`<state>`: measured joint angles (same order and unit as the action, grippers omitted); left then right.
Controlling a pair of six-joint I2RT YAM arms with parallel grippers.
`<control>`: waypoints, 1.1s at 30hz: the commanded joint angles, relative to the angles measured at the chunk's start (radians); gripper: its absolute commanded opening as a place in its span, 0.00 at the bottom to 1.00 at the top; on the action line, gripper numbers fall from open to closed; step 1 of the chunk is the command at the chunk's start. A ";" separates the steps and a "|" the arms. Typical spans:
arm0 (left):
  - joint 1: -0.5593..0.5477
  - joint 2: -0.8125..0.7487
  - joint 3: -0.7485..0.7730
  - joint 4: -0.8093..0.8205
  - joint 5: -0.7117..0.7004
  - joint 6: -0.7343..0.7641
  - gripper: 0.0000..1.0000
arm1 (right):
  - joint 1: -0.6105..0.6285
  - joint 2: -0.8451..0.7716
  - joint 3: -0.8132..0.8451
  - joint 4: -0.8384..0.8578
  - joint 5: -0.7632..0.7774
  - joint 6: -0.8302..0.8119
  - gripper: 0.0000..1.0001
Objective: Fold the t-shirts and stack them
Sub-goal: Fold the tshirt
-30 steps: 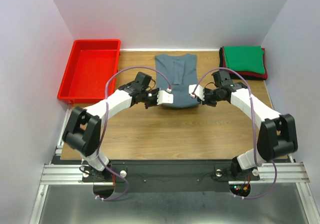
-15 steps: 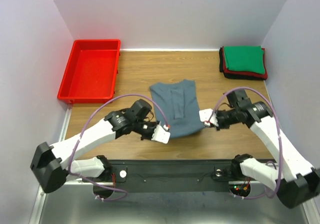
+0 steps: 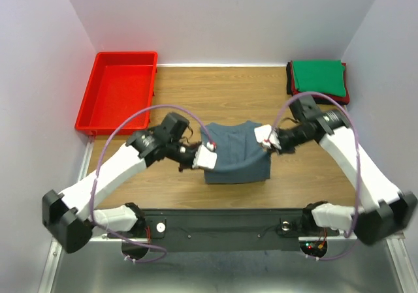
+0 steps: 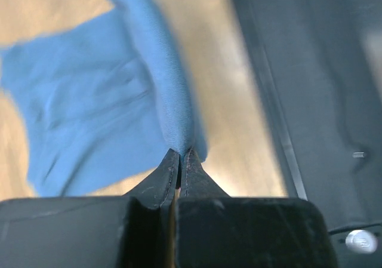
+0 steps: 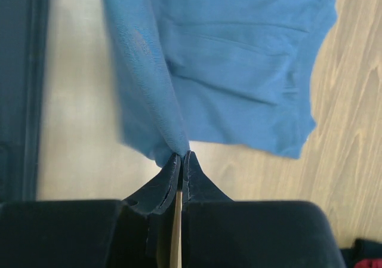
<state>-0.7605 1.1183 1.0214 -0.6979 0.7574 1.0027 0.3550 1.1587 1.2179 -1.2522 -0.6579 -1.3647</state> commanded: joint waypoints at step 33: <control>0.400 1.111 0.990 -0.160 0.028 -0.044 0.43 | -0.205 0.902 0.523 0.266 0.041 0.047 0.44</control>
<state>-0.3660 2.3039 1.9896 -0.8600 0.7883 0.9932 0.1612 2.1193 1.7046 -1.0103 -0.6334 -1.3548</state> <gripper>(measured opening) 0.383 0.262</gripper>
